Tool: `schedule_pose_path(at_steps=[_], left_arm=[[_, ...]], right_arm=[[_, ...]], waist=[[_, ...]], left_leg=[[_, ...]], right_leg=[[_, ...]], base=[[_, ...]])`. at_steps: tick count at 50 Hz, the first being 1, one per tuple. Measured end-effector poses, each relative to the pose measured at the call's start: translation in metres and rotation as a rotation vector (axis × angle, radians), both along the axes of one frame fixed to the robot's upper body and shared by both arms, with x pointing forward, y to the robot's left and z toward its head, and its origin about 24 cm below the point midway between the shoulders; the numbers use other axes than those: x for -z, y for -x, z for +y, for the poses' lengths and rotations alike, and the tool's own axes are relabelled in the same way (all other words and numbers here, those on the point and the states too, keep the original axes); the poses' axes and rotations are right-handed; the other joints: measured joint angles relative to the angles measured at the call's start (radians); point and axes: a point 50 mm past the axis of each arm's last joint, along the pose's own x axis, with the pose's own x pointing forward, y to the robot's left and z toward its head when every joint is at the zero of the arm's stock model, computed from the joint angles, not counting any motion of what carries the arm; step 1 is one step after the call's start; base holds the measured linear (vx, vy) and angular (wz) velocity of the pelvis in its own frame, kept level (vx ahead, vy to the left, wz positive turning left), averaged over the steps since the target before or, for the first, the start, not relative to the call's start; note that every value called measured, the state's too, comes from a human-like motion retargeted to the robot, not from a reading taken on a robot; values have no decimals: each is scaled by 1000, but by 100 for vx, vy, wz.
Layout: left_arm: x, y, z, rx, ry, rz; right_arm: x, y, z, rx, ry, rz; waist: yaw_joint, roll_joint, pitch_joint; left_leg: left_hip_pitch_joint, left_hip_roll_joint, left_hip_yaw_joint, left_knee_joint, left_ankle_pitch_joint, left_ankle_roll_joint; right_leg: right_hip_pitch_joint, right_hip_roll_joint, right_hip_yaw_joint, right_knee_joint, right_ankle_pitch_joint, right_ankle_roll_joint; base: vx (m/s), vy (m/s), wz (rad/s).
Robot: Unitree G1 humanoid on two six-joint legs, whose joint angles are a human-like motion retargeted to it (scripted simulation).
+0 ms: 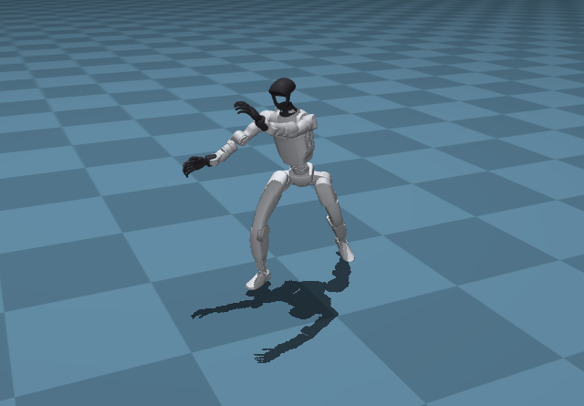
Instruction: Kungfu
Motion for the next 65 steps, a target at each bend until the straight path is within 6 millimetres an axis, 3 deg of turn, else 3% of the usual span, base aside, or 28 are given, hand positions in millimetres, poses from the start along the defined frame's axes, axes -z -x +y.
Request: schedule_pose_path(at_steps=[2, 5, 10, 15, 18, 20, 22, 24, 26, 28, 30, 31, 32, 33, 34, 35, 37, 40, 44, 51, 58, 65], left_arm=[[5, -3, 5, -16, 38, 9], [17, -12, -6, 75, -31, 175], [32, -20, -21, 110, -86, 279], [38, -19, -21, 27, -82, 164], [46, -22, -21, 45, -84, 207], [58, -27, -23, 77, -69, 277], [87, -34, -22, 155, -43, 431], [138, -41, -23, 226, -51, 632], [204, -40, -25, 262, -57, 818], [292, -33, -24, 191, -17, 1006], [406, -2, -8, -34, 84, 1309], [458, 25, 5, -134, 67, 1572], [499, 61, 22, -207, 9, 1842], [528, 97, 52, -246, -87, 2132], [543, 125, 81, -315, -139, 2279], [553, 148, 106, -395, -186, 2354], [563, 165, 114, -500, -149, 2252], [574, 182, 113, -537, 3, 2128], [582, 201, 116, -544, 198, 2169], [584, 210, 124, -623, 417, 2077], [571, 187, 136, -625, 279, 1993], [532, 137, 160, -615, 152, 1740]], right_arm=[[-22, 2, -7, 93, 58, -120], [-40, 2, -19, 148, 31, -110], [-81, -1, -30, -4, -30, -148], [-145, 18, -51, -15, 208, -245], [-172, 33, -57, -20, 360, -283], [-185, 43, -58, -27, 429, -308], [-181, 49, -57, -5, 378, -338], [-147, 35, -35, 15, 245, -372], [-90, 22, 3, -31, 115, -424], [-14, 18, 42, -95, 17, -419], [88, 20, 87, -140, -197, -150], [151, 31, 113, -313, -304, 296], [201, 64, 136, -564, -394, 769], [226, 110, 128, -842, -445, 1354], [231, 134, 133, -1008, -480, 1651], [235, 146, 151, -1194, -455, 1813], [248, 154, 178, -1343, -339, 1755], [263, 152, 195, -1183, -139, 1541], [258, 136, 195, -1199, -46, 1340], [249, 123, 173, -1151, -41, 1318], [228, 100, 164, -1108, -86, 1149], [193, 92, 162, -1211, -181, 880]], waist=[[-27, 43, 18], [-67, 52, 15], [-77, 35, 74], [-135, 51, 101], [-134, 57, 145], [-145, 53, 179], [-91, 67, 178], [-45, 57, 173], [16, 33, 174], [85, 1, 188], [123, -33, 207], [134, -41, 222], [146, -45, 237], [161, -44, 252], [186, -38, 266], [217, -31, 280], [236, -36, 303], [261, -46, 316], [256, -69, 308], [205, -99, 272], [175, -130, 251], [174, -190, 254]], left_leg=[[8, 35, 64, -71, 25, -16], [-47, -22, 34, -150, 57, -17], [-117, -77, -5, -193, 91, -17], [-189, -113, 19, -283, 134, -17], [-234, -106, 25, -292, 140, -17], [-261, -102, 20, -301, 152, -17], [-319, -73, 18, -280, 157, -17], [-337, -79, 14, -276, 169, -17], [-326, -95, 9, -276, 183, -17], [-314, -108, 4, -272, 199, -17], [-317, -106, -4, -265, 213, -17], [-319, -101, -17, -260, 215, -17], [-324, -96, -29, -254, 217, -17], [-339, -89, -41, -243, 217, -17], [-371, -63, -48, -218, 213, -17], [-411, -29, -52, -188, 206, -17], [-443, -32, -64, -185, 223, -17], [-482, -32, -79, -180, 250, -17], [-477, -57, -92, -202, 277, -17], [-463, -64, -95, -224, 255, -17], [-481, -66, -93, -226, 223, -17], [-535, -59, -92, -188, 217, -17]], right_leg=[[4, -16, -26, 30, -30, -2], [-63, -79, 4, 60, -38, 6], [-121, -125, 30, 56, -22, 25], [-196, -193, 40, 64, -16, 11], [-197, -200, 27, 43, 9, 14], [-198, -221, 16, 51, 7, 15], [-198, -212, -29, 15, 31, 9], [-198, -222, -45, -13, 57, 11], [-198, -229, -47, -29, 77, 16], [-198, -235, -47, -36, 86, 20], [-198, -238, -56, -31, 79, 21], [-198, -236, -56, -21, 75, 24], [-198, -231, -56, -15, 73, 27], [-198, -224, -54, -15, 75, 33], [-198, -204, -66, -14, 69, 33], [-198, -176, -86, -13, 60, 31], [-198, -173, -75, -29, 66, 39], [-198, -163, -48, -44, 100, 56], [-198, -171, -4, -50, 129, 68], [-198, -163, 18, -81, 178, 82], [-198, -165, 11, -134, 205, 85], [-170, -164, 9, -229, 230, 94]], base=[[4, -21, 166], [-3, -17, 175], [-17, -7, 89], [-17, -1, 139], [-19, 5, 53], [-17, -2, 67], [-17, 3, 19], [-4, 8, 11], [4, 15, -13], [-6, 11, -13], [-18, -8, 10], [-18, -15, 18], [-14, -15, 23], [-6, -13, 6], [0, -13, -24], [-1, -8, -9], [-7, -2, 47], [-9, -1, 61], [2, 2, 38], [7, 6, -18], [1, 9, -13], [-6, 11, 2]])
